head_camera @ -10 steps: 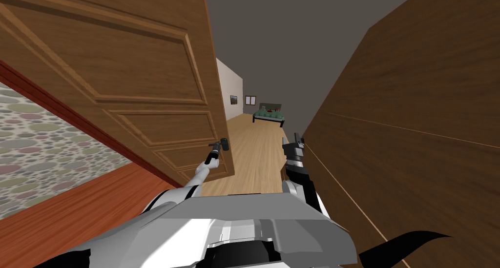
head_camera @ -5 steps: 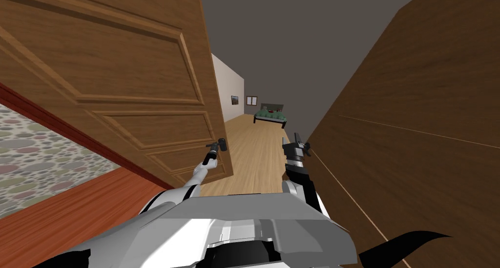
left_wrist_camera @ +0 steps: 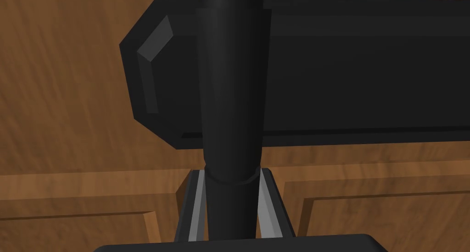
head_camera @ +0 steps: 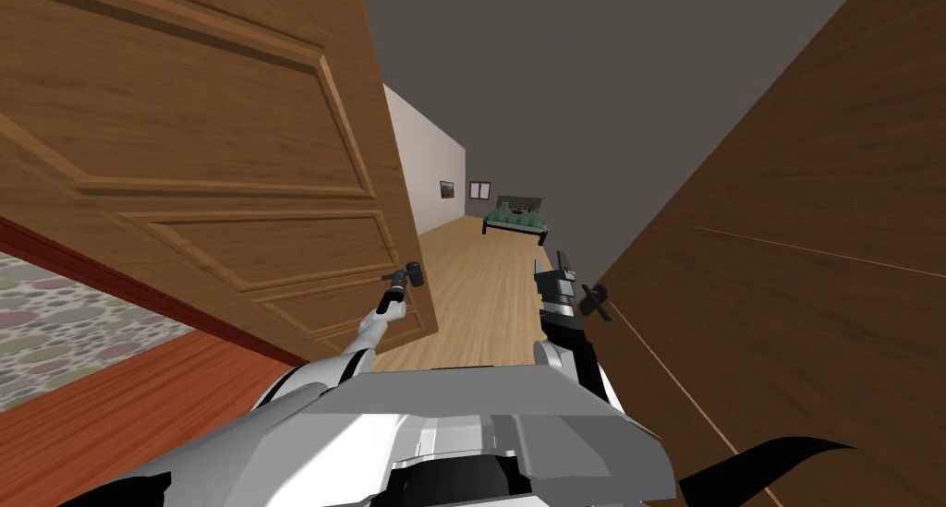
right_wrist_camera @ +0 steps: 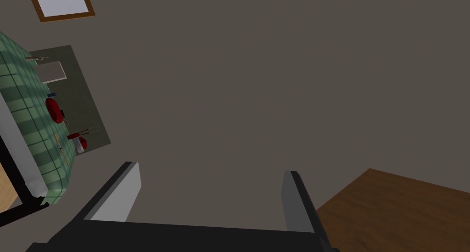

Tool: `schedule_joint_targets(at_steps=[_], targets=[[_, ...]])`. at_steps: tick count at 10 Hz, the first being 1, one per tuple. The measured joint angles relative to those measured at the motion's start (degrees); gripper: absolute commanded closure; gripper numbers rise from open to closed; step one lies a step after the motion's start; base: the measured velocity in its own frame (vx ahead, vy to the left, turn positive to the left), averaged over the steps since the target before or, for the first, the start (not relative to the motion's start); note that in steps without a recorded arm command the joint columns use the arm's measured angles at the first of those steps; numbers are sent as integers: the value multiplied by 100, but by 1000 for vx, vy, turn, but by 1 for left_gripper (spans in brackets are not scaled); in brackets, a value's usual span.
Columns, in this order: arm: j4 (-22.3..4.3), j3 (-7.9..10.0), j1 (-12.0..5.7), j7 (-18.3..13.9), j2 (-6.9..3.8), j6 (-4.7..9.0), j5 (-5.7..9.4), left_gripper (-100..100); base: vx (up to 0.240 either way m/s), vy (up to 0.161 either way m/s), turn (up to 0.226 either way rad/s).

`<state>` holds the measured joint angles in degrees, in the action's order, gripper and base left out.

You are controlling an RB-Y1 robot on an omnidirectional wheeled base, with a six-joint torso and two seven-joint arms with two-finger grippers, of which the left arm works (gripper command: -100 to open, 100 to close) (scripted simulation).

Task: Push the door open

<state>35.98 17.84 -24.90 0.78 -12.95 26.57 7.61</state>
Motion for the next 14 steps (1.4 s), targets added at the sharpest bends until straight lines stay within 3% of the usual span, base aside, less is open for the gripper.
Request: schedule_joint_targets(at_steps=[4, 5, 6, 8, 10, 14], targets=[[206, 152, 131, 61, -31, -92, 48, 100, 138, -45, 46], [38, 186, 84, 69, -68, -40, 61, 100, 186, -49, 61], [177, 249, 176, 109, -40, -87, 76, 100, 184, -57, 49], [15, 371, 108, 151, -112, -23, 116, 100, 206, -47, 58], [-4, 462, 150, 143, -201, 2, 156, 100, 215, -59, 70], [68, 734, 202, 267, -277, -48, 238, 100, 176, -62, 57]])
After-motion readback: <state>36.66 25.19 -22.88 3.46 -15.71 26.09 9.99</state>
